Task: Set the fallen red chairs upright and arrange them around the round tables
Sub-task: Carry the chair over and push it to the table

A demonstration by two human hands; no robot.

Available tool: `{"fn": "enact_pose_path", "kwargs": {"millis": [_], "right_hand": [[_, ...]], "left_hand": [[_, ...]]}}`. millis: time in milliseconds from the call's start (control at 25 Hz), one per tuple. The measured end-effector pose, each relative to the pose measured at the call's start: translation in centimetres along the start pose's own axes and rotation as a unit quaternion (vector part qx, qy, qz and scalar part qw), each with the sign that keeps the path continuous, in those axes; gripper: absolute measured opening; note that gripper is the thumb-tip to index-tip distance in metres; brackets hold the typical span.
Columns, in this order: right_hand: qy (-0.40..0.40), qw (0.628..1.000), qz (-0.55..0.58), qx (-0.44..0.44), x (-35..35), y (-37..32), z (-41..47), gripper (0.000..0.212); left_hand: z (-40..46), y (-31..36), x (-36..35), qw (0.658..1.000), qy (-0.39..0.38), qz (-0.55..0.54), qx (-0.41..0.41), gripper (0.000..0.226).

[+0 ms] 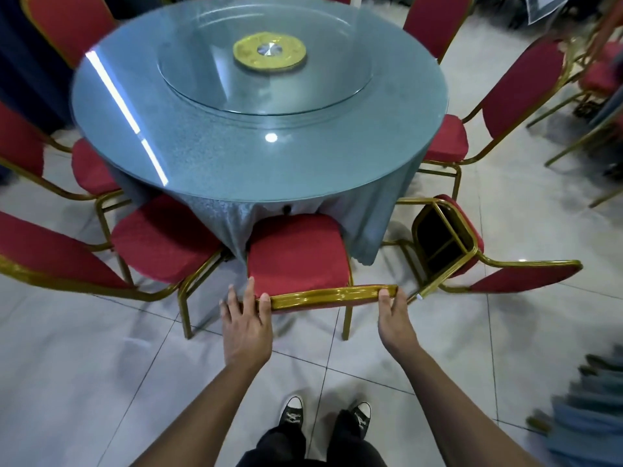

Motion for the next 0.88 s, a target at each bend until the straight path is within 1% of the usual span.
{"fn": "enact_pose_path", "kwargs": {"millis": [80, 120, 200, 320, 360, 440, 520, 600, 680, 880], "right_hand": [[-0.021, 1.000, -0.014, 0.012, -0.1, -1.1, 1.8, 0.066], [-0.026, 0.999, -0.018, 0.018, -0.1, -1.8, 2.7, 0.064], [-0.035, 0.999, -0.029, 0.020, 0.0, -2.9, 4.0, 0.061], [-0.053, 0.997, -0.058, 0.010, 0.8, -3.8, 4.9, 0.058], [-0.053, 0.996, -0.067, 0.009, 1.1, -3.9, 4.8, 0.058], [-0.031, 0.996, -0.079, 0.020, 1.9, -3.9, 4.1, 0.054], [0.013, 0.996, -0.083, 0.045, 3.0, -3.6, 3.0, 0.049], [0.052, 0.994, -0.078, 0.058, 4.5, -3.0, 1.9, 0.046], [0.085, 0.993, -0.060, 0.047, 6.5, -2.3, 1.4, 0.045], [0.151, 0.988, 0.001, 0.015, 12.3, 1.1, 1.3, 0.039]], "left_hand": [[2.1, 0.1, 0.9, 1.000, -0.029, 0.007, 0.000, 0.061], [3.3, -0.1, 1.4, 0.999, -0.040, 0.007, 0.001, 0.055], [5.0, -0.3, 2.3, 0.997, -0.064, -0.041, 0.016, 0.050], [6.0, 0.4, 3.8, 0.989, -0.068, -0.119, 0.048, 0.051], [6.0, 1.0, 4.3, 0.988, -0.057, -0.139, 0.043, 0.050], [6.0, 2.8, 5.4, 0.991, -0.023, -0.131, -0.018, 0.041], [5.8, 5.5, 6.2, 0.988, 0.001, -0.114, -0.104, 0.032], [5.6, 8.7, 6.6, 0.979, 0.005, -0.100, -0.179, 0.026], [5.2, 11.9, 6.4, 0.970, -0.016, -0.097, -0.223, 0.023], [3.6, 20.3, 5.2, 0.951, -0.055, -0.084, -0.291, 0.022]]}}
Point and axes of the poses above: each hand's wrist, its own z-axis towards the middle knuckle, its own x-axis out of the back of the hand, y = z × x, the point moved 1 cm from there along z, towards the middle knuckle, and after that the axes turned 6 degrees about x, right-handed, at the moved point
